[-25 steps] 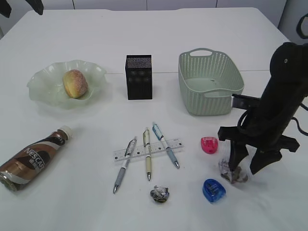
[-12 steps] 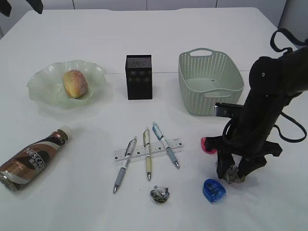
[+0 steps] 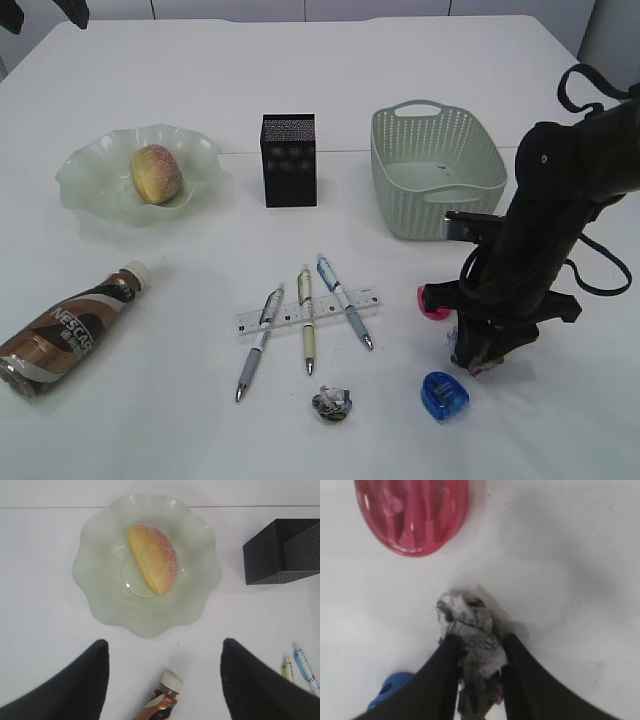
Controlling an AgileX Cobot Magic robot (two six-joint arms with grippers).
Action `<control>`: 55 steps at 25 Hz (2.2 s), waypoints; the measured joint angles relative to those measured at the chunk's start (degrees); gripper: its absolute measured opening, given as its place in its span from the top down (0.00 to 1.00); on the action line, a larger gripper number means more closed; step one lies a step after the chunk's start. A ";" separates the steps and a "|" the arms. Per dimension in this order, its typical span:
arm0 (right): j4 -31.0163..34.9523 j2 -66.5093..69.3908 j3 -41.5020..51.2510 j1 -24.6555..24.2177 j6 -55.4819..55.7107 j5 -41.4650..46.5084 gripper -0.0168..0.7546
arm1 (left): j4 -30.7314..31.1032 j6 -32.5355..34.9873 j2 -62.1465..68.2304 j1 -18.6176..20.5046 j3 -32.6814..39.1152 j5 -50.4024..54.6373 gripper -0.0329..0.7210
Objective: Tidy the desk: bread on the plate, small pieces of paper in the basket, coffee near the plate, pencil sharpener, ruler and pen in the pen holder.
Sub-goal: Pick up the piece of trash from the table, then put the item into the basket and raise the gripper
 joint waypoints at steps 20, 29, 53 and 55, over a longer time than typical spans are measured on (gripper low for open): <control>-5.71 -3.94 -13.87 0.00 -0.66 16.45 0.98 | 0.10 0.00 0.00 0.00 0.00 0.00 0.30; -15.97 -1.04 -39.48 0.00 -0.66 18.35 0.98 | -0.53 0.00 0.00 0.00 0.00 0.00 0.30; -16.07 20.63 -61.91 -5.32 4.29 18.53 0.21 | -5.09 0.10 -0.83 0.00 0.00 0.00 0.30; -13.05 20.24 -62.02 -5.32 4.17 19.74 0.27 | -5.09 0.10 -0.83 0.00 0.00 0.00 0.30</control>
